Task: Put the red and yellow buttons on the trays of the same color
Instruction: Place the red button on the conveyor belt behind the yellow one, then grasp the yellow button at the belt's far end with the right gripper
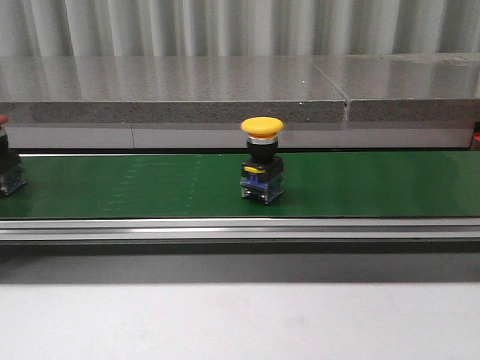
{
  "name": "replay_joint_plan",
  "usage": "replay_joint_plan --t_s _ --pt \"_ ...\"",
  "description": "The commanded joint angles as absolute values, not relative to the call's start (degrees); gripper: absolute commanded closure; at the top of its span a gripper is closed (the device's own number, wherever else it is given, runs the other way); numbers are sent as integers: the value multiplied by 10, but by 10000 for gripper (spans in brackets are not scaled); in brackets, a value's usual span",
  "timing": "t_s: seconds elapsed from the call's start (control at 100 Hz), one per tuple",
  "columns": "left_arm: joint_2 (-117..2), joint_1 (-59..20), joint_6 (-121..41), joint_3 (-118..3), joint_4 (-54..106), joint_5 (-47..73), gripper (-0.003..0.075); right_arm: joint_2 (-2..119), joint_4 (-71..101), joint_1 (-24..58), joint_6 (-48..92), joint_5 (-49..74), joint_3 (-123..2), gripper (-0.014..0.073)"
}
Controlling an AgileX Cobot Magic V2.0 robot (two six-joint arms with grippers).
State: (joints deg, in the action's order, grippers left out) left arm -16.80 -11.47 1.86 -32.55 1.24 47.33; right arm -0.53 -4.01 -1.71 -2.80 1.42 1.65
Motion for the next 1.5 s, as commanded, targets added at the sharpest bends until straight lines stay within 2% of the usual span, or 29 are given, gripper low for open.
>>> replay_joint_plan --t_s 0.0,0.17,0.38,0.6,0.97,1.18,1.28,1.35,1.36,1.371,1.411,1.491 --pt "-167 -119 18 -338 12 439 741 -7 -44 -16 -27 -30 6 661" --pt "-167 -119 18 -338 12 449 741 -7 -44 -16 -27 -58 -5 661" --pt "-167 -119 18 -338 12 450 741 29 -44 -16 -27 49 -84 661" --pt "-167 -119 18 -338 12 450 741 140 -42 -16 -27 82 -179 661" --pt "-167 -119 18 -338 12 450 741 342 -31 -14 -27 247 -341 661" --pt "-167 -119 18 -338 12 450 741 439 -23 17 -27 318 -411 651" --pt "-167 -119 18 -338 12 450 741 482 -13 43 -27 340 -441 570" --pt "-167 -119 18 -338 12 450 741 511 0 60 -27 363 -465 451" --pt "-167 -119 18 -338 12 450 741 517 5 63 -27 372 -473 408" --pt "-167 -119 18 -338 12 450 741 520 7 63 -27 372 -473 408" --pt "-167 -119 18 -338 12 450 741 541 19 76 -27 398 -495 289" --pt "-167 -119 18 -338 12 450 741 569 24 93 -27 426 -520 164"
